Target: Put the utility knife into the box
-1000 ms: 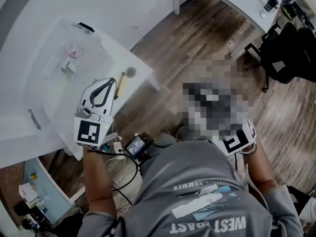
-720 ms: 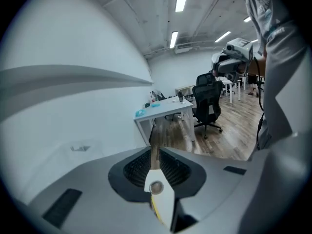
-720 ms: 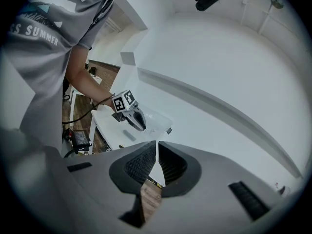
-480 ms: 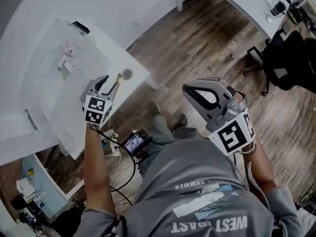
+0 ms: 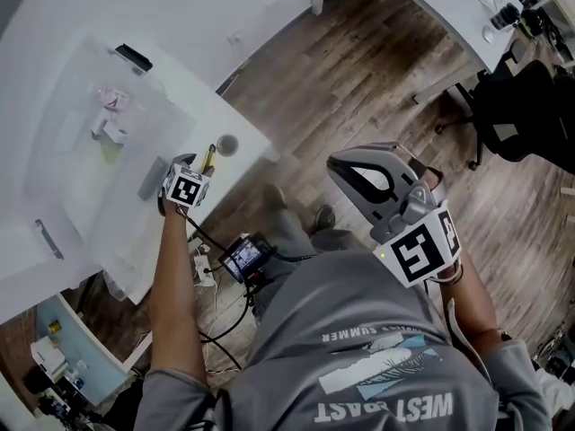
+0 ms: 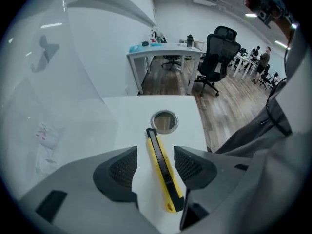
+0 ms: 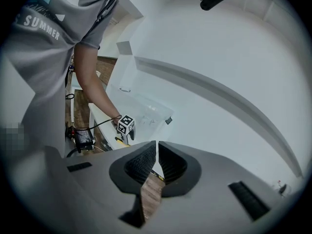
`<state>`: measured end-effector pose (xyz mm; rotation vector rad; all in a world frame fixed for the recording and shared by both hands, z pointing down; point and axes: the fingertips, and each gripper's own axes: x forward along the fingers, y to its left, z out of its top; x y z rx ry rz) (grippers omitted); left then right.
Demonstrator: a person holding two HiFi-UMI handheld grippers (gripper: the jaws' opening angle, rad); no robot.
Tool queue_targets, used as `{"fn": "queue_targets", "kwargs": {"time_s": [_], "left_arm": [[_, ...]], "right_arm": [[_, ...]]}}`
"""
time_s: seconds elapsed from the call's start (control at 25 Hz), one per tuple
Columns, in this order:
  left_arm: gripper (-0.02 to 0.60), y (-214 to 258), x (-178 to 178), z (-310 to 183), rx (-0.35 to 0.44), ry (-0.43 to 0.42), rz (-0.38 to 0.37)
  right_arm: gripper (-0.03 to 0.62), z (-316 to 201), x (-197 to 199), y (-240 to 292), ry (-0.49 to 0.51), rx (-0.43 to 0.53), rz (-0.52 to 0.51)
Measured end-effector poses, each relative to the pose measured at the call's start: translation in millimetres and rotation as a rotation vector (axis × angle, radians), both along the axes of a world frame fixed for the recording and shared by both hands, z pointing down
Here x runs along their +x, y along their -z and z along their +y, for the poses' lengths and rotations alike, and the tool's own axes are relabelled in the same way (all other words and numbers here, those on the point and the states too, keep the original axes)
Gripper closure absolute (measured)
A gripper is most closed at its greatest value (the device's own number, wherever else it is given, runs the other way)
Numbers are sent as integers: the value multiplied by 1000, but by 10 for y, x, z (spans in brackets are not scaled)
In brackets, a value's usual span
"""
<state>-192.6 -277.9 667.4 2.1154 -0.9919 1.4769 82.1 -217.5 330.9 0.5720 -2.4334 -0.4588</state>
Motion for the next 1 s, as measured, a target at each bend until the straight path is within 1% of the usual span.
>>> {"fn": "queue_targets", "kwargs": {"time_s": [0.12, 0.24, 0.44, 0.56, 0.6, 0.8, 0.84, 0.92, 1.0], "left_arm": [[338, -218, -58, 41, -65, 3, -30], [339, -359, -102, 53, -95, 1, -46], [345, -343, -35, 86, -146, 13, -1], [385, -385, -17, 95, -170, 16, 25], [385, -399, -24, 100, -177, 19, 30], [393, -391, -35, 118, -179, 18, 57], [404, -380, -28, 127, -177, 15, 61], [456, -359, 5, 131, -163, 5, 74], [460, -337, 21, 133, -157, 9, 82]], "right_arm": [[565, -72, -89, -33, 1, -3, 6], [565, -59, -212, -64, 44, 20, 35], [566, -15, -462, -184, 149, 81, 108], [565, -9, -585, -227, 205, 118, 137], [561, -8, -627, -233, 221, 126, 144], [560, -71, -793, -198, 256, 133, 136], [560, -84, -815, -188, 257, 131, 131], [560, -99, -850, -185, 261, 126, 125], [560, -107, -874, -195, 269, 119, 122]]}}
